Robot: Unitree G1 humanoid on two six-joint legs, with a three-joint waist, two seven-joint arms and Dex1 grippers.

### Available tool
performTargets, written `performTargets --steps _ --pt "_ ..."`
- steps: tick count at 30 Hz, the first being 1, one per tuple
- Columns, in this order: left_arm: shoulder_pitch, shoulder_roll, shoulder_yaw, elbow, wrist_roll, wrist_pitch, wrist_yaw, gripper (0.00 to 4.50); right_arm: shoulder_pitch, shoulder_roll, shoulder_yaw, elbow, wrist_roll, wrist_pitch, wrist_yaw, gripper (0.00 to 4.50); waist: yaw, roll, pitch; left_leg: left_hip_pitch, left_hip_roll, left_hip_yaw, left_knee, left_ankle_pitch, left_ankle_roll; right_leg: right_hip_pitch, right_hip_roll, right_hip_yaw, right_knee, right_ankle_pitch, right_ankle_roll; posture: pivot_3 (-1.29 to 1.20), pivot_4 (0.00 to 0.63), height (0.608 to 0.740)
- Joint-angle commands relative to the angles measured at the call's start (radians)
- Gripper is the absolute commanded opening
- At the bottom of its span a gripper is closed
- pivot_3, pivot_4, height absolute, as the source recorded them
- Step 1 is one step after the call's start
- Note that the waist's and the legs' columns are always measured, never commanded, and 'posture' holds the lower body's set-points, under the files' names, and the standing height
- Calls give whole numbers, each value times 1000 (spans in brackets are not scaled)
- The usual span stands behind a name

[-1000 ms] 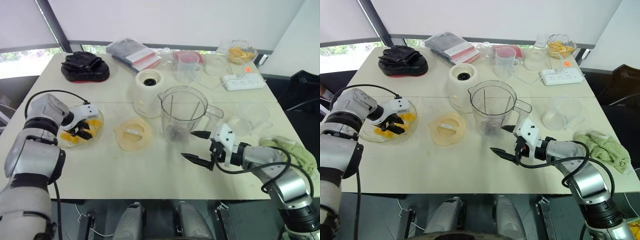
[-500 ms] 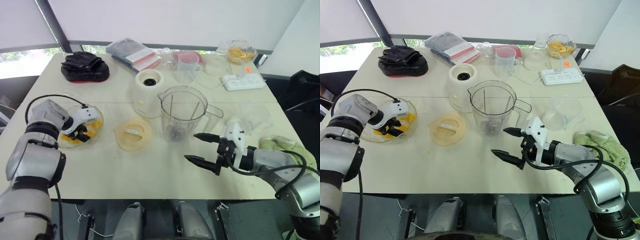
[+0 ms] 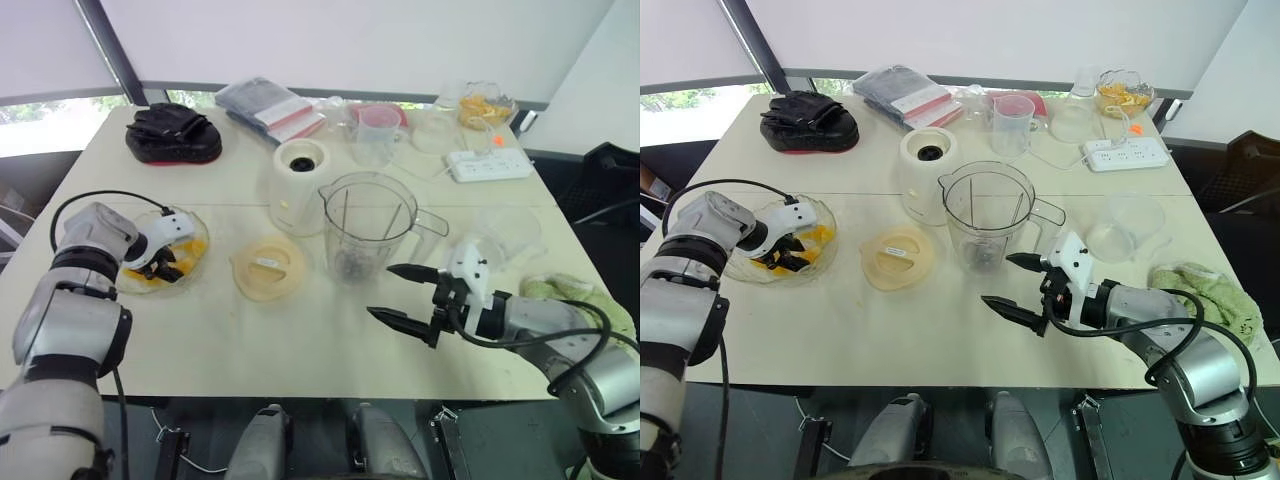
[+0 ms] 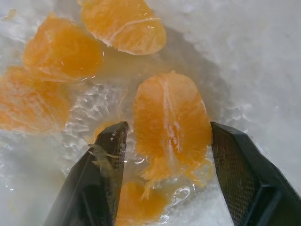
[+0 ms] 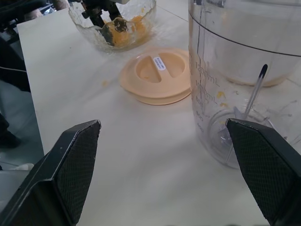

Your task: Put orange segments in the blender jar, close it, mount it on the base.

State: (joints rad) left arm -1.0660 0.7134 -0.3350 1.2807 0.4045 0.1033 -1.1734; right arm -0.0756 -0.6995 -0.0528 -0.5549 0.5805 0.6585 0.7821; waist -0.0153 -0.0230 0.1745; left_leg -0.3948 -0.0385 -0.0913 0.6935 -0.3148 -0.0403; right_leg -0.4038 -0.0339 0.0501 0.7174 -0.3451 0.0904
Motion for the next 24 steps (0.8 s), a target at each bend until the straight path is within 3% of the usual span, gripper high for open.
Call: performTargets --steps 1,15,22,24 --pt "23 -2 5 -5 -4 -4 -5 1535 -10 2 -3 -23 -2 -23 -3 4500 -1 0 0 0 0 0 0 0 0 0 0 0 0 0 0 0 150 740" --pt "44 -17 51 -7 -48 26 39 1535 -11 11 14 -18 -21 -36 -8 4500 0 1 0 1 0 0 1 0 0 0 0 0 1 0 0 0 150 740" --pt "110 -23 113 -21 -99 36 81 1535 -12 13 21 -15 -27 -43 -12 4500 4 7 -4 3 0 -1 2 0 0 4 0 0 1 0 0 0 150 740" --pt "130 -22 134 -26 -116 34 89 990 -12 14 23 -13 -28 -46 -13 4500 3 8 -5 4 0 -1 2 0 0 6 0 0 0 0 0 0 150 740"
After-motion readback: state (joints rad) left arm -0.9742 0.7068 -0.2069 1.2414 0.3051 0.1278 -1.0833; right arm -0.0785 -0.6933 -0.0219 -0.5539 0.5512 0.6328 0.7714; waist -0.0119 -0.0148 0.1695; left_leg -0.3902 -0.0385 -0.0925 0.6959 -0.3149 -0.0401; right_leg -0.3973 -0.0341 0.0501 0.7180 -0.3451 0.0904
